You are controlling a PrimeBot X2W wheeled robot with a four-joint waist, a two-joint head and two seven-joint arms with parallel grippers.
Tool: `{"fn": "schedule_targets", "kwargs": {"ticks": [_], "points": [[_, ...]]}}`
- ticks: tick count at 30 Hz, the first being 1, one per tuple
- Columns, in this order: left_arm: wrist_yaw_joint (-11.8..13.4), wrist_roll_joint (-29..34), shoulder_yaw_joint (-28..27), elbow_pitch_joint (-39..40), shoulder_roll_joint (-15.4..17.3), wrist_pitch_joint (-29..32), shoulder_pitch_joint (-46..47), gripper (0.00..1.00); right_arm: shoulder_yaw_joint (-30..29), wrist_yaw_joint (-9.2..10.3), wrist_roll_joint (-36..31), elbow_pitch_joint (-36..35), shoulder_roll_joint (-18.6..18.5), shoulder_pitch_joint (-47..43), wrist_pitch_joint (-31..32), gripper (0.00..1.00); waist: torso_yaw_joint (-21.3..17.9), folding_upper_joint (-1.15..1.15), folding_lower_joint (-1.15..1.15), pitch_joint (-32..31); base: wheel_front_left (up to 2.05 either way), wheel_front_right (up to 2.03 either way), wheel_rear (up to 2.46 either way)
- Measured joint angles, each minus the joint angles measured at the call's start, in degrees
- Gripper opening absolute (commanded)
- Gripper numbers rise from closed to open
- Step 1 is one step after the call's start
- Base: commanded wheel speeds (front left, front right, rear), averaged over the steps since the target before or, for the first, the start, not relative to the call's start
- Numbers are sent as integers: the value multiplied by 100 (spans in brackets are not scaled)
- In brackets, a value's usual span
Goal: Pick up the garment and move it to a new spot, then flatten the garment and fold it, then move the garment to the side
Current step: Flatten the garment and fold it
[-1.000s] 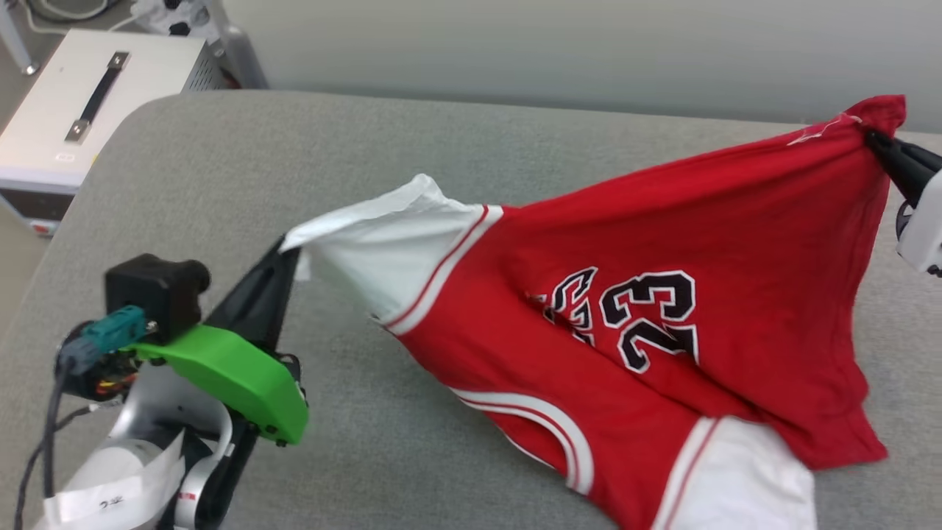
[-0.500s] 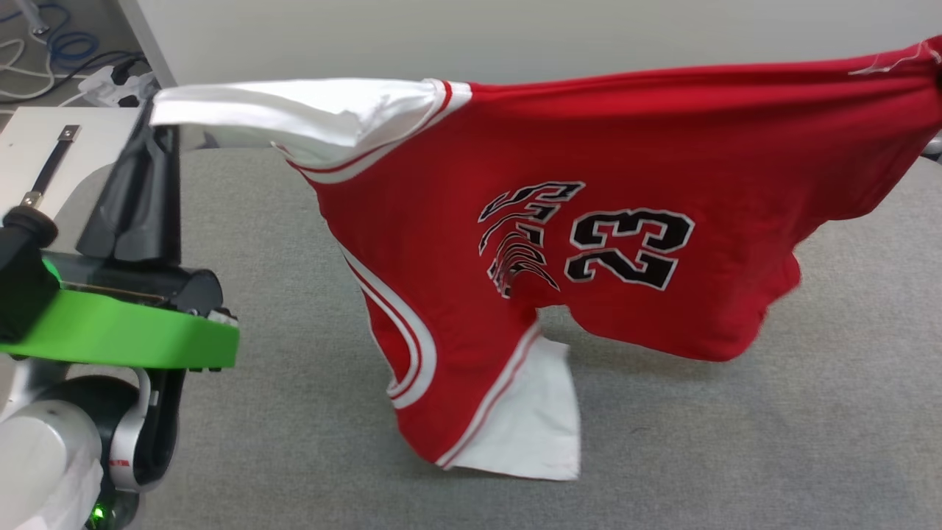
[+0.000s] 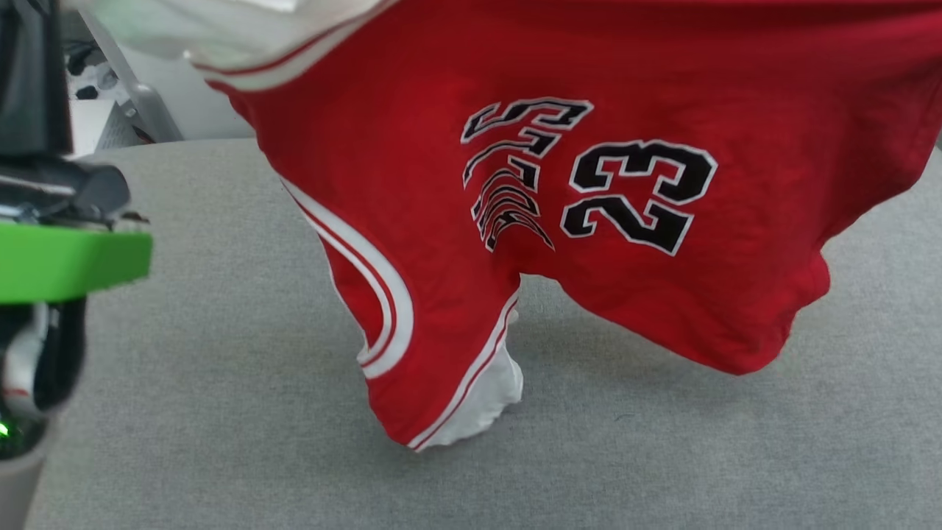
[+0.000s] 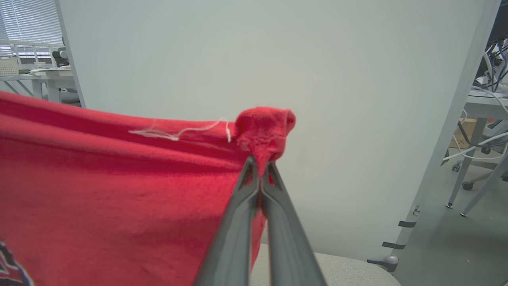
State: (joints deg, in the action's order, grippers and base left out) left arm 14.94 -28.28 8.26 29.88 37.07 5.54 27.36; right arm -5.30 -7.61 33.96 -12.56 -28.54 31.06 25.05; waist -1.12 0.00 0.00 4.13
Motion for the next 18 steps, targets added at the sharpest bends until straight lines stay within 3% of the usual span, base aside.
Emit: {"fn": "schedule_targets", "kwargs": {"ticks": [3,8,18], "points": [[-170,7,-24,-155,205,156,483,0,52,0,-18,105,-40,282,-41,0,-29,0,0,171,0,0,0],[-658,2,-2,-702,587,388,1403,0,282,-1,-98,400,-127,1027,-212,0,-75,0,0,588,0,0,0],[-1534,96,404,-2148,779,569,3983,0,590,-43,-531,1634,-105,3176,-712,0,-109,0,1,1679,0,0,0]]}}
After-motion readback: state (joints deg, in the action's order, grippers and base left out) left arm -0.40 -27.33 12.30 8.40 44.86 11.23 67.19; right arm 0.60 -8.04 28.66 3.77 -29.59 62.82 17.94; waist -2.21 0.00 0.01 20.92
